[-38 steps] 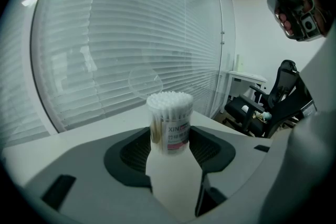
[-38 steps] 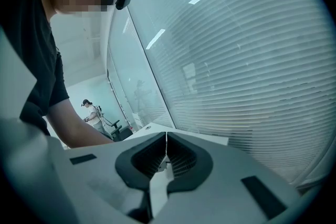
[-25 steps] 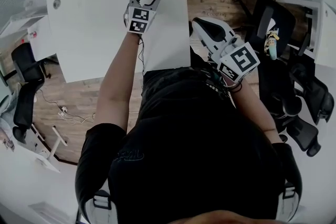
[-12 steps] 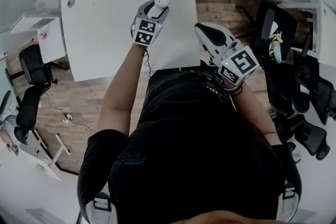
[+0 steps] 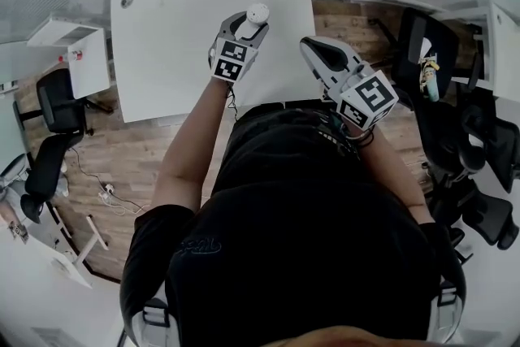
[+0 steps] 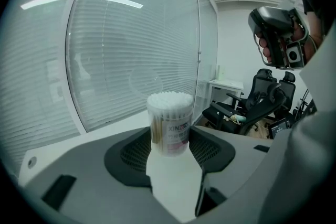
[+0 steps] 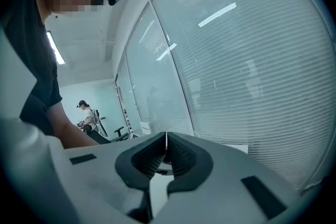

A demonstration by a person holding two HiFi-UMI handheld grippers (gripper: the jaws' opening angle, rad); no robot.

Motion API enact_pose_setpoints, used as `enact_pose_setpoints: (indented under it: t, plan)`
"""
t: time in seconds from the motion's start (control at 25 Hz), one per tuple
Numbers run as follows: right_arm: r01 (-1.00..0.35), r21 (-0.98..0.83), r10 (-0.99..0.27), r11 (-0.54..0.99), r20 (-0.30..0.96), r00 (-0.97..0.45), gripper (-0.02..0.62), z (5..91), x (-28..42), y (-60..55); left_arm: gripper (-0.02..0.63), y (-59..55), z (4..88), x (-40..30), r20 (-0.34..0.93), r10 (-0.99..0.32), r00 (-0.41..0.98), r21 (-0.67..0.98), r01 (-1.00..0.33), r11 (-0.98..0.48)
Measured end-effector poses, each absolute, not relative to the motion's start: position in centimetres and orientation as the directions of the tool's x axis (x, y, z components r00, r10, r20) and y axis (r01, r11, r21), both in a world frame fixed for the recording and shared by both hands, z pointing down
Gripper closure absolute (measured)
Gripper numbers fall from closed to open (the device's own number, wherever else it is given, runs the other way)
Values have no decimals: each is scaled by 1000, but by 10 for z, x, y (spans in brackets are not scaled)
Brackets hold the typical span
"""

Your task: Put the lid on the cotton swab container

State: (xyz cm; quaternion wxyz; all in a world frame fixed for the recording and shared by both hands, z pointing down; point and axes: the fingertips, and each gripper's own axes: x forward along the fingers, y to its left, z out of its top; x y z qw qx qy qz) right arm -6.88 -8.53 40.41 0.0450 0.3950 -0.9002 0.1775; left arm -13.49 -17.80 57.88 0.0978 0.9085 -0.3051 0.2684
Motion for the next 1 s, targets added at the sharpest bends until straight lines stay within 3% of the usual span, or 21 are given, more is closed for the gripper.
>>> enact_pose_setpoints:
  t: [0.44, 1.0]
  plan:
    - [-740, -254, -708, 622, 221, -671, 570, 394, -76, -76, 368, -156, 560, -139, 544, -481, 688, 38, -592, -805]
    - [-670, -283, -633, 686, 220, -742, 568, 391, -33, -90, 368, -134, 520, -79, 539, -479, 693, 58, -597, -800]
